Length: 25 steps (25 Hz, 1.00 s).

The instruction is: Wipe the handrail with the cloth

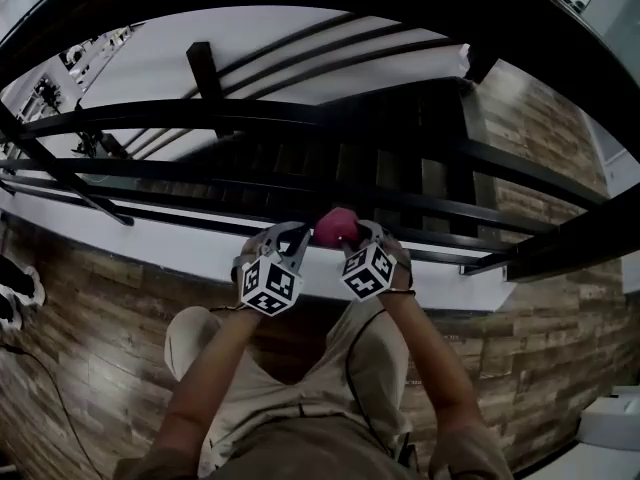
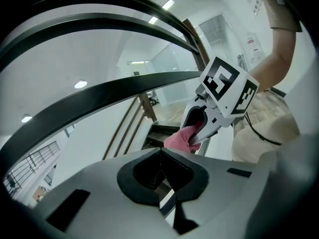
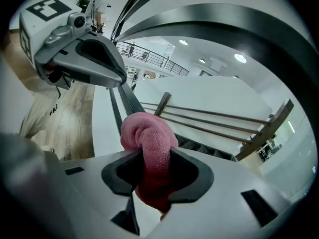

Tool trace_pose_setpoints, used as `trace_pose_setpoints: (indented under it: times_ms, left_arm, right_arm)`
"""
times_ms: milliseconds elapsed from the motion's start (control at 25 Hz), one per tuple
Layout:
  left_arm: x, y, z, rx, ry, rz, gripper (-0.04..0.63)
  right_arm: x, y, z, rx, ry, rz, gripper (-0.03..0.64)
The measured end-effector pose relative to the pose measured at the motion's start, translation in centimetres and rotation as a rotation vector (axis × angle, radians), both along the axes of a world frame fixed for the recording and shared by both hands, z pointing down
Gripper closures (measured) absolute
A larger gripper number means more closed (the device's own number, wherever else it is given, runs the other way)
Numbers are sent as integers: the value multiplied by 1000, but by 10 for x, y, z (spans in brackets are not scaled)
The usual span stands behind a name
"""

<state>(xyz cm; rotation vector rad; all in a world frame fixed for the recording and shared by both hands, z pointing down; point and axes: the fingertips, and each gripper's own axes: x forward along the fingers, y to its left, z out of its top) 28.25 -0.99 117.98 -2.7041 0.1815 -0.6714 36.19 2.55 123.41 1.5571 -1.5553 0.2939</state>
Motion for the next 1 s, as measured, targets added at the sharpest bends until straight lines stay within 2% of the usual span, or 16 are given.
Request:
trace_pose_setpoints:
  times_ms: [160,360,560,640,760,880,1000]
  left_arm:
    - [53,54,-1,-3,13,122,578]
    - [98,107,8,-34,17,227,578]
    - [125,143,30,-54,-1,305,578]
    - [132,151,35,-55,-7,323,578]
    - [136,158,37,-52,-13,341,578]
    - [136,154,39,-59,-17,336,578]
    - [133,143,37,-64,-9,316,578]
  right_arm:
    - [73,67,1,-9,50,112,472]
    - [175,168,1,-69,152,270,472]
    - [264,253,3,-136,219,435,471]
    - [296,282,5,-179,281,485,472]
    - [349,337,10,-259,378,613,474]
    - [366,358,4,-253,339,687,474]
    - [337,328,-18,-153,313,652,476]
